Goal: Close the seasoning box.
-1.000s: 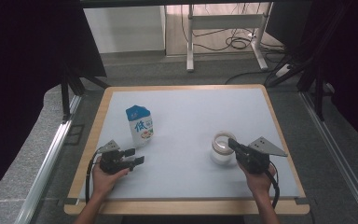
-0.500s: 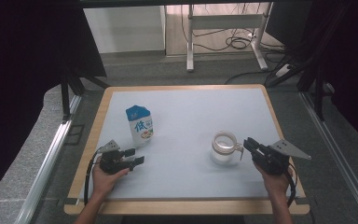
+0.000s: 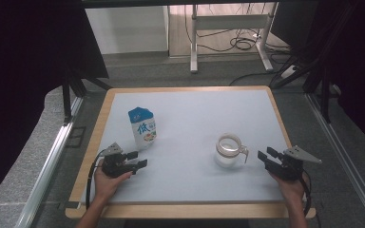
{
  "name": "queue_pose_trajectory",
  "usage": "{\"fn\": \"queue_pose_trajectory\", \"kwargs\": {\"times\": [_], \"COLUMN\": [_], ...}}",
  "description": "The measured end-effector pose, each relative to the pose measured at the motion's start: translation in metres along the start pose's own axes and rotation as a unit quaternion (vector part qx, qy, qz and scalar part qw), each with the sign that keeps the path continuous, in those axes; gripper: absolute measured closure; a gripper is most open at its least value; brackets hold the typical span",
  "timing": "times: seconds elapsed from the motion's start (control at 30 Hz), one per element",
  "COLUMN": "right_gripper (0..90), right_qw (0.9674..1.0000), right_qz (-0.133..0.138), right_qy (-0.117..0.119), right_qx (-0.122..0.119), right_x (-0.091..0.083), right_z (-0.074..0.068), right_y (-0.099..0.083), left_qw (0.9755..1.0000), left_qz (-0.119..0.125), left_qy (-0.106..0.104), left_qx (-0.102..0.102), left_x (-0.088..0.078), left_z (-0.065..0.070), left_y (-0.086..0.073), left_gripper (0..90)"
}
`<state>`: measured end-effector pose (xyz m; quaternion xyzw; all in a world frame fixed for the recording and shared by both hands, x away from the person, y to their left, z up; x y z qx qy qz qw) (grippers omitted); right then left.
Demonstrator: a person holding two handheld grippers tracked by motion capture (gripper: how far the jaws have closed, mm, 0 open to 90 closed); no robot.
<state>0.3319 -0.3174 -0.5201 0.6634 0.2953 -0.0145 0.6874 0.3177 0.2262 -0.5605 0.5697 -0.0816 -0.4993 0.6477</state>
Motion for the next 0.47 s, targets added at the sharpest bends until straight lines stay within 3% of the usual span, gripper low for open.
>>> {"fn": "queue_pose_trajectory", "kwargs": {"times": [0.47], "right_gripper": [49.2], "right_qw": [1.0000], "right_qz": [0.000], "right_qy": [0.001], "right_qx": [-0.005], "right_x": [0.0003], "right_z": [-0.0001], "right_y": [0.0000], "left_qw": [1.0000], "left_qz": [-0.004], "left_qy": [0.000], "left_qx": [0.000], "left_x": [0.0011], "left_z": [-0.0001], "left_y": [0.0002], "left_gripper": [34.5]}}
Point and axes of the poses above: each handheld gripper's, and its own axes: x roughly forward along the jaws, y roughly out of its top, z roughly to its right, the point moved 2 cm from there along x, roughly forward along the jaws, and after that the axes turned 5 degrees about -y, right-handed, at the moved point
